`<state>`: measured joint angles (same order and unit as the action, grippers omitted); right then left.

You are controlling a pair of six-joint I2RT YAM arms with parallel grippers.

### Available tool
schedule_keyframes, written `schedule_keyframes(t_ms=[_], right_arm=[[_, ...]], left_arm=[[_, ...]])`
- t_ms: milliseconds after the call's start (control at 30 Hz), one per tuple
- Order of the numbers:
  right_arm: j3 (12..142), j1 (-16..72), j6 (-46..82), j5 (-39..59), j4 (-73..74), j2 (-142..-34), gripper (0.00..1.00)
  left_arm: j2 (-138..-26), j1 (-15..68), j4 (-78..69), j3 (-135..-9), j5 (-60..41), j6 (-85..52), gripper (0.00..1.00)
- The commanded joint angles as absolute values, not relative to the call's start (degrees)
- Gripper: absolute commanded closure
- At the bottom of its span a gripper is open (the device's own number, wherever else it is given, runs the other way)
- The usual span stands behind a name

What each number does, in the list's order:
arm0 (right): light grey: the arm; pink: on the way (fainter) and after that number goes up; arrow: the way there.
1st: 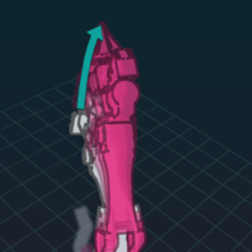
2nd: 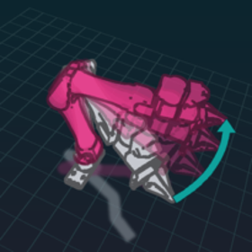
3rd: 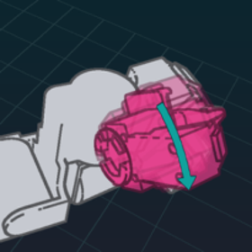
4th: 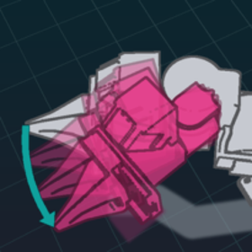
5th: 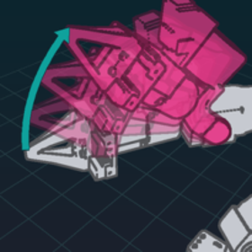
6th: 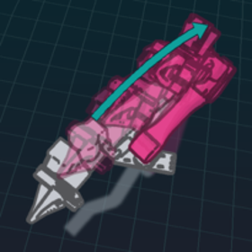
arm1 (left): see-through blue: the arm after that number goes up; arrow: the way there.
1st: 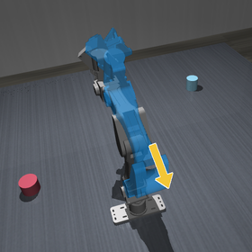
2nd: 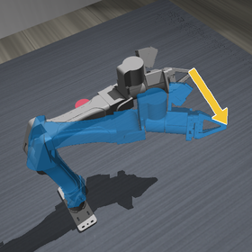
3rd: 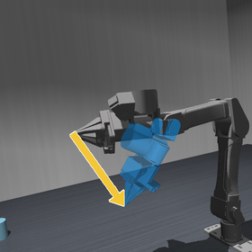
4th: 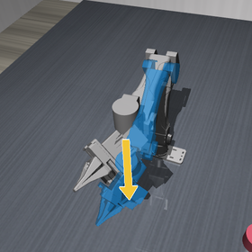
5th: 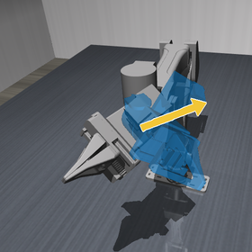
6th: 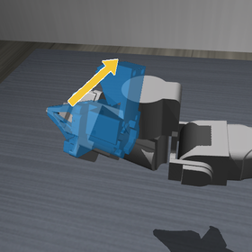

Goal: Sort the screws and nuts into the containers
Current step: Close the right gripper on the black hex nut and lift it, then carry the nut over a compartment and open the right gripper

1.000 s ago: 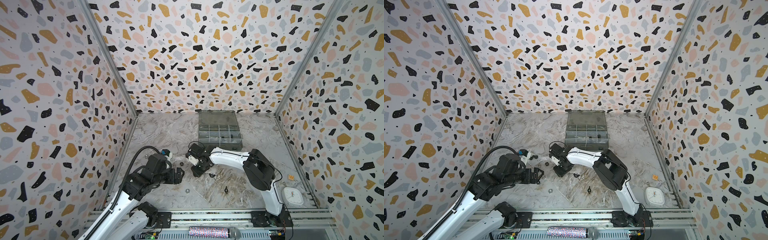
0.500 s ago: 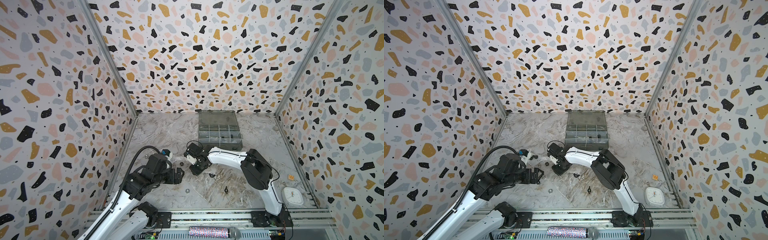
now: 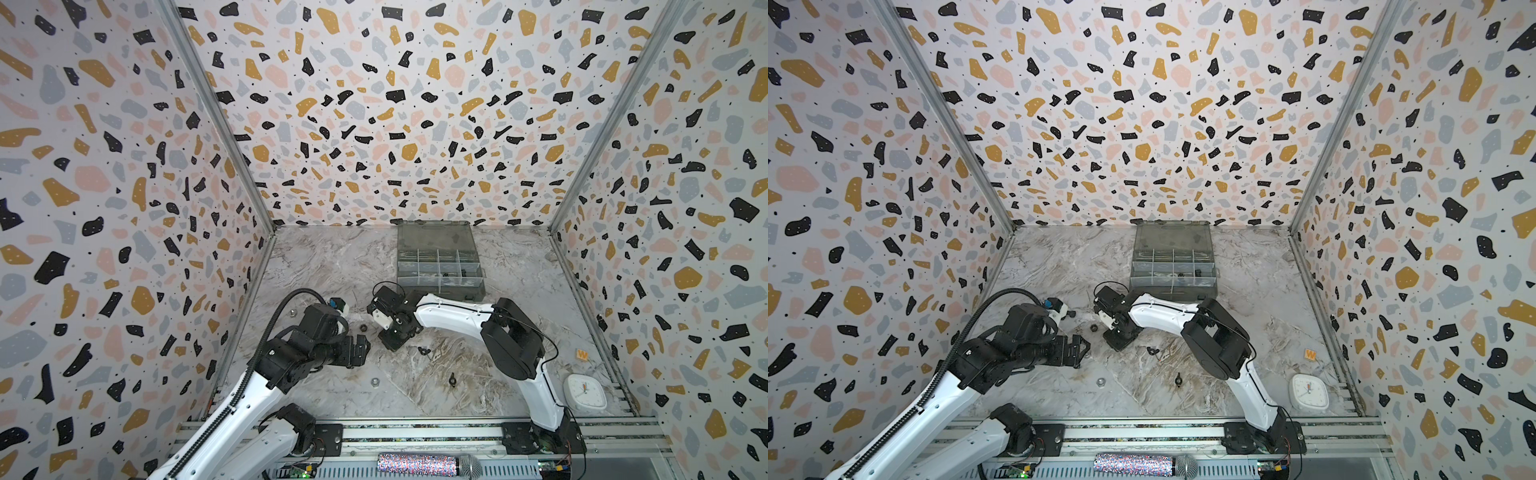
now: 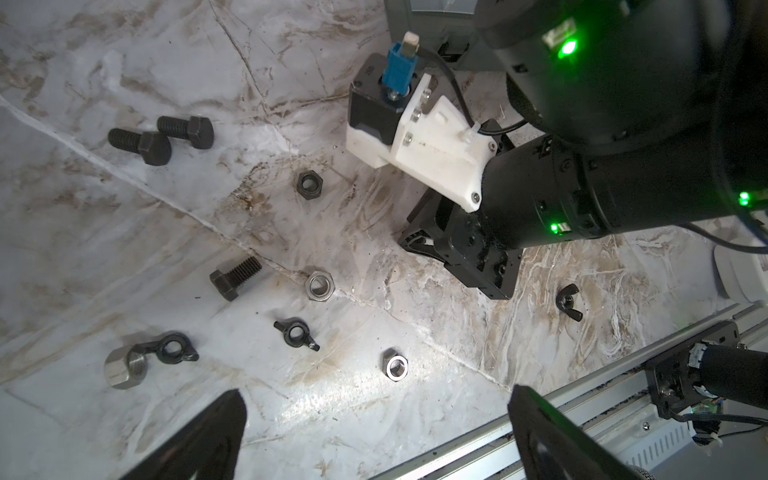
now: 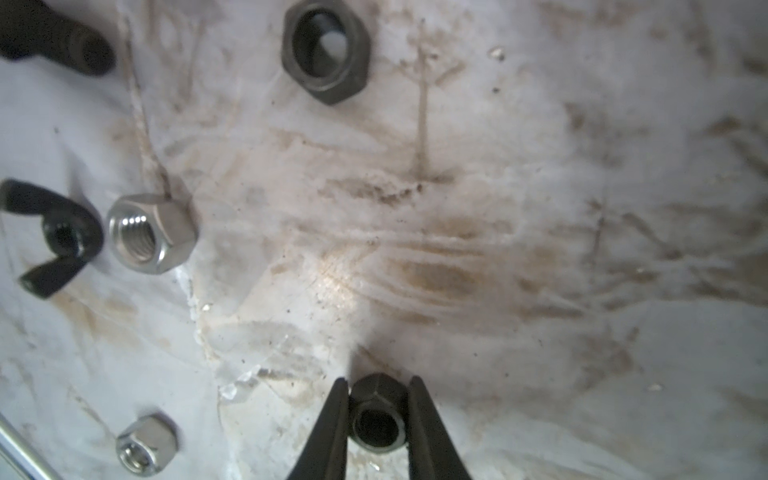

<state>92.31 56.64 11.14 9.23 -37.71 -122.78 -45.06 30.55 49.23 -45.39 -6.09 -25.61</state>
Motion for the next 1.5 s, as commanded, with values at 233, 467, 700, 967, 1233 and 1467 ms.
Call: schedule_keyframes(t_ms=[233,467,700,967,1233,1467], right_arm=[[95.54,53.45,10.33,7.86,-44.87,-118.58,0.87],[102.42,46.76,9.6,5.84,-47.58,-116.69,0.88],[107.47,36.98,8.28,2.78,-47.99,-117.58,0.88],[112.65,28.31,8.15,1.76,-46.21,-121.16,0.87],[116.48,24.66,8.34,3.11,-44.14,-126.73,0.87],[119.44,23.4,8.68,4.28,-44.69,-131.06,0.87]], left_arm=[[-47.47,30.61,47.51,-49.63,-4.95,-22.63,0.0],[-51.81,30.66,46.53,-52.98,-3.97,-20.28,0.0],[-58.5,30.66,44.17,-56.99,-2.81,-18.16,0.0],[-69.92,30.67,43.1,-65.75,1.55,-14.83,0.0],[-79.02,30.63,42.36,-73.24,1.92,-12.2,0.0],[-82.92,30.66,42.71,-75.89,2.97,-10.87,0.0]])
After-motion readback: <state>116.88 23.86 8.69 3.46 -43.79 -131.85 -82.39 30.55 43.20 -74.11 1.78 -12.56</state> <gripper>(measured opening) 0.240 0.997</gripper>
